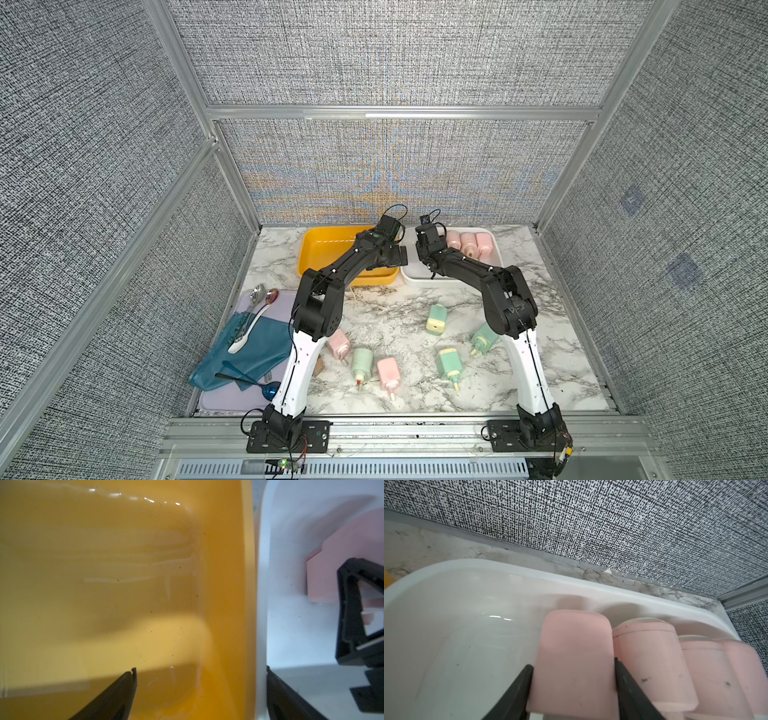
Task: Place the pencil sharpeners by color into the storage box
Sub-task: Place the pencil sharpener in the storage box.
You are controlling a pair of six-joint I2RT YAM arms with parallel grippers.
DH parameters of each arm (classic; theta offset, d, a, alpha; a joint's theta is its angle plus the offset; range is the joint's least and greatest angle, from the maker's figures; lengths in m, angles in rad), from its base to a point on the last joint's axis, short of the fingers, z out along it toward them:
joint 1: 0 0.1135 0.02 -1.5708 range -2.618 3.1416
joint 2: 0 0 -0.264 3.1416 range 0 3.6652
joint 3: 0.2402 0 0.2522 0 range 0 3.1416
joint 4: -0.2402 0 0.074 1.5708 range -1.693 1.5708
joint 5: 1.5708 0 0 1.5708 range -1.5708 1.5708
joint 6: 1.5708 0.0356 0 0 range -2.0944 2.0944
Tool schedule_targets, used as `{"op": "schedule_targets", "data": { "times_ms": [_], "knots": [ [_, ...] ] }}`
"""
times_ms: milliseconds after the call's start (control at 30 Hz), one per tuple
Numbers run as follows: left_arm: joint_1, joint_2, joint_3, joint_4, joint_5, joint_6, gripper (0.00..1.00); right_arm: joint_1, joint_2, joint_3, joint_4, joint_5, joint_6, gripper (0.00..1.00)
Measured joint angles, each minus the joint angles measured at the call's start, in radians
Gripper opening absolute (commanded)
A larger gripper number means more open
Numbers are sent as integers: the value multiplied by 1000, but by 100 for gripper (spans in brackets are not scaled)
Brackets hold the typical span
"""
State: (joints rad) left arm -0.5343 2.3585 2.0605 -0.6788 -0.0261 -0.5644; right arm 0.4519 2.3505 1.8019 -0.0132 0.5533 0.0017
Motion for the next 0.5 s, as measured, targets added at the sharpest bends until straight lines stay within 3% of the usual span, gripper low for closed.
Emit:
{"op": "schedule_targets", "data": {
  "times_ms": [233, 500],
  "knots": [
    [0, 0, 2, -4, 0, 0, 99, -1, -2, 1, -35, 4, -4, 69],
    [0, 0, 3, -10, 0, 0, 99, 0, -2, 14, -65, 18, -19, 71]
  ]
}}
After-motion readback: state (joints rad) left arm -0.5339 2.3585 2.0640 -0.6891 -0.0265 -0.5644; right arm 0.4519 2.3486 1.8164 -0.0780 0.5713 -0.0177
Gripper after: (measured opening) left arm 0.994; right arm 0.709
